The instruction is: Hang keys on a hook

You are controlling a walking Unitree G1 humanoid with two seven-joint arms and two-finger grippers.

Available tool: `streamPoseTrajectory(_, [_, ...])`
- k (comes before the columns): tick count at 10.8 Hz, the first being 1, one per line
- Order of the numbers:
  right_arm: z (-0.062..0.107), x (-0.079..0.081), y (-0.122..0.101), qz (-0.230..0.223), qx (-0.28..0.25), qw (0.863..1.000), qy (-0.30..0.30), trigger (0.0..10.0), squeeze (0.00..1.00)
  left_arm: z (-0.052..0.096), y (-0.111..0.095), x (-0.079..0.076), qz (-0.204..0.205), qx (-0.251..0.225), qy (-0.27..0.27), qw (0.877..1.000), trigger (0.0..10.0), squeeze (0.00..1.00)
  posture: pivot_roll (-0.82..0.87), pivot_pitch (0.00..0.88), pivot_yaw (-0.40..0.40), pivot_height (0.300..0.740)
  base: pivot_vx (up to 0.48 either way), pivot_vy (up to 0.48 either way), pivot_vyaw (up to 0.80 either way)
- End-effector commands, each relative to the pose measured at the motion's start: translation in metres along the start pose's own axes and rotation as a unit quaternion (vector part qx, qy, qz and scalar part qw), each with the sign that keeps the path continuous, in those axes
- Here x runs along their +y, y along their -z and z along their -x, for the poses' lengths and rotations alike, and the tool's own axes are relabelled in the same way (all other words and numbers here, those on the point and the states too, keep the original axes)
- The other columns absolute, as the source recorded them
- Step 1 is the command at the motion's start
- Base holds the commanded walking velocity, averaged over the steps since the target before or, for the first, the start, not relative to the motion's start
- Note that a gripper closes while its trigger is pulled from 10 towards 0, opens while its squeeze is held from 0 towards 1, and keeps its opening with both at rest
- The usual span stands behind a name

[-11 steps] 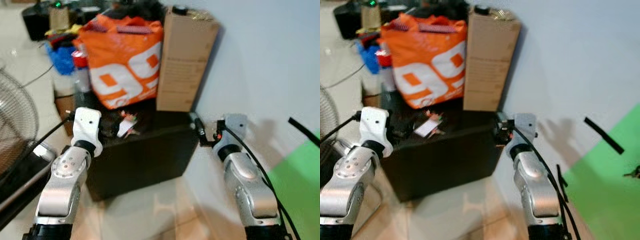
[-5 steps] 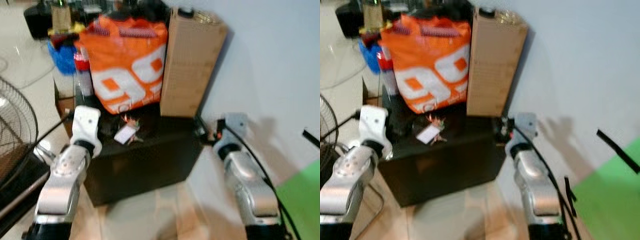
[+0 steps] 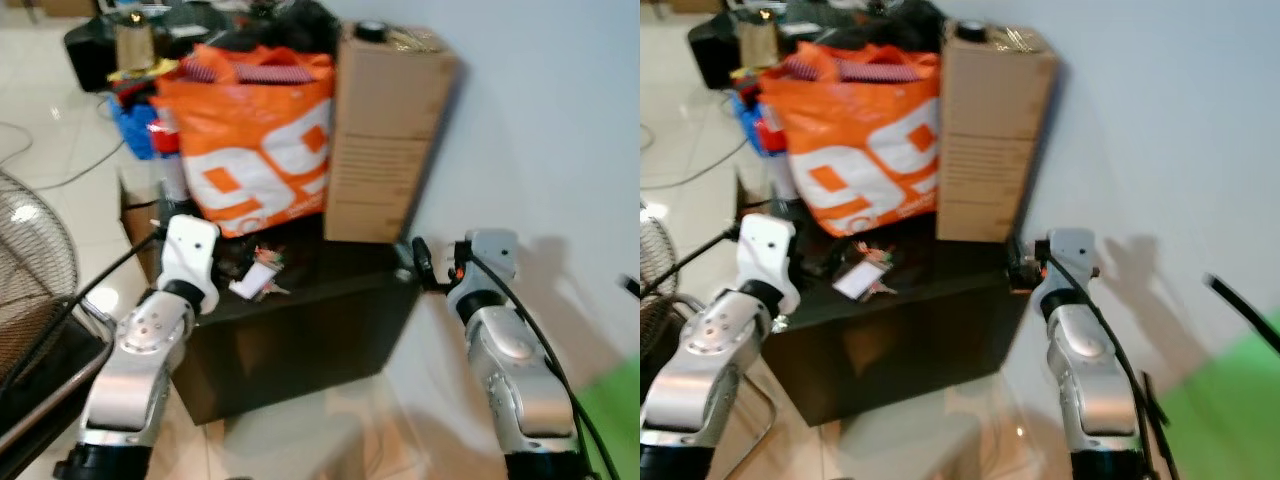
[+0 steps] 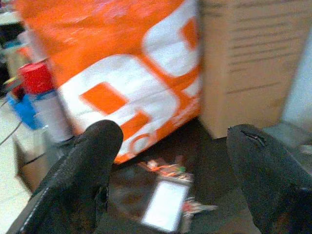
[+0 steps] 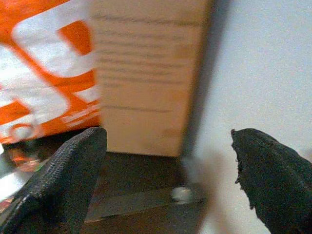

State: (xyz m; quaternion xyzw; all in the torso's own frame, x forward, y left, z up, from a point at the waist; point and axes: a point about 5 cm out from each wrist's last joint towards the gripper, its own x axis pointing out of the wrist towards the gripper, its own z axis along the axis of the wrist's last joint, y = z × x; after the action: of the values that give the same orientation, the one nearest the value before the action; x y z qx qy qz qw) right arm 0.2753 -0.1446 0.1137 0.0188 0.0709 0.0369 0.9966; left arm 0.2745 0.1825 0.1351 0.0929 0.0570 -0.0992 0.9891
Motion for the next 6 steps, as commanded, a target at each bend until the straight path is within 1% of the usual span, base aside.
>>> streamPoseTrajectory(1, [0.0004,-0.0029,-0.0008,0.005,0.000,1.000,0.002,10.0,1.00,-0.0017,-0.0019,-0.0033,0.000,-0.003,0.007,1.000,10.0,0.00,0.00,0.000,-0.062,0.740,0.349,0.000,0.00])
streamPoseTrajectory(5, [-0.0024,-0.0038,-0.0011,0.023,0.005,1.000,-0.016,10.0,1.00,-0.0005,-0.0011,-0.0054,0.002,-0.003,0.008,1.000,10.0,0.00,0.01,0.000,-0.071,0.740,0.345,0.000,0.00])
streamPoseTrajectory(6, [-0.0049,-0.0016,-0.0006,0.031,0.007,0.999,-0.028,10.0,1.00,-0.0001,0.0000,-0.0024,0.001,-0.002,0.005,1.000,10.0,0.00,0.01,0.000,-0.073,0.740,0.352,0.000,0.00])
